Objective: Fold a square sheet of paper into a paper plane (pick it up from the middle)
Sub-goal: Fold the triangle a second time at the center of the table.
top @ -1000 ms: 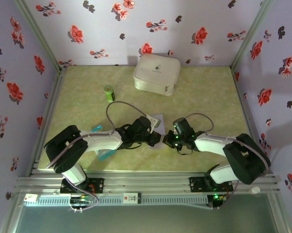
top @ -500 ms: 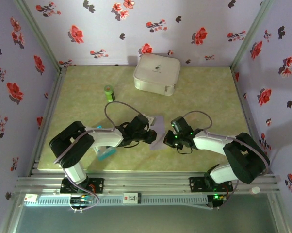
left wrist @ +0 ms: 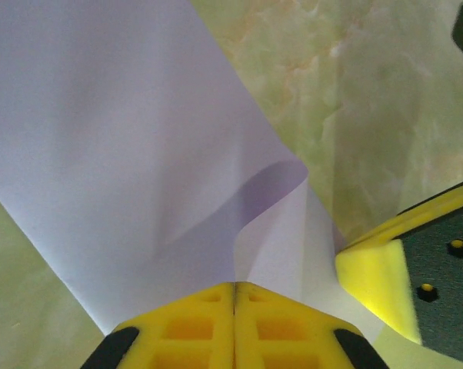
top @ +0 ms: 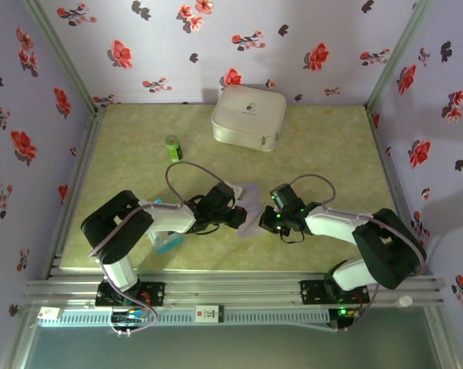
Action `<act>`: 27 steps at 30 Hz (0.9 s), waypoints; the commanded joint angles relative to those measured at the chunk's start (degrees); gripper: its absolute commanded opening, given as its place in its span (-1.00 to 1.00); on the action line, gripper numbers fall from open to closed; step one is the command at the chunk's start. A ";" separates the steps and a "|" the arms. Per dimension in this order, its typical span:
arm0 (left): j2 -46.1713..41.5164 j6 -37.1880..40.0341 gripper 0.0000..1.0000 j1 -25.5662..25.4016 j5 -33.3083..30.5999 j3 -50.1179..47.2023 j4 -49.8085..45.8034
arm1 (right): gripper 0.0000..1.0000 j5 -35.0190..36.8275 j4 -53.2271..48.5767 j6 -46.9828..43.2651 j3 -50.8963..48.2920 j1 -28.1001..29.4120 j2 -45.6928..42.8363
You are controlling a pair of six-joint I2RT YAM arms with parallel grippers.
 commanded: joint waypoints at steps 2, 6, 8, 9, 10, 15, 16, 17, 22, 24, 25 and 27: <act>1.64 2.70 -0.85 0.52 -1.97 -0.65 1.24 | -1.00 3.39 -5.03 -1.74 -0.27 0.16 2.61; 2.18 2.14 -0.85 0.52 -1.97 -1.04 1.41 | -1.00 1.56 -3.57 -1.26 0.55 0.16 1.42; 2.10 1.87 -0.85 0.52 -1.97 -1.38 1.75 | -1.00 -0.09 -2.04 -0.85 0.90 0.16 0.28; 2.03 1.88 -0.85 0.52 -1.97 -1.55 1.95 | -0.99 -0.74 -1.72 -0.77 1.16 0.22 -0.31; 1.89 1.86 -0.85 0.52 -1.97 -1.66 2.11 | -0.98 -1.34 -1.43 -0.68 1.22 0.31 -0.97; 1.84 1.61 -0.85 0.52 -1.86 -1.66 2.36 | -0.95 -5.53 2.10 -0.54 1.29 0.70 -1.65; 1.83 1.61 -0.85 0.52 -1.80 -1.66 2.42 | -0.95 -6.10 2.92 -0.42 1.20 0.83 -1.17; 1.69 1.56 -0.85 0.52 -1.73 -1.62 2.55 | -0.96 -6.53 3.75 -0.20 1.12 0.95 -0.50; 1.15 1.43 -0.85 0.52 -1.62 -1.69 2.73 | -0.97 -6.29 3.04 -0.24 1.99 1.21 3.81; 0.55 1.60 -0.85 0.52 -1.62 -1.71 2.73 | -0.99 -4.15 0.26 -0.78 2.43 1.21 4.81; 0.29 1.84 -0.85 0.60 -1.66 -1.66 2.60 | -1.00 -3.13 -1.09 -1.12 2.52 1.21 5.07; -0.16 2.26 -0.85 0.74 -2.75 -1.66 1.85 | -1.00 -1.29 -3.62 -2.25 2.60 1.21 5.27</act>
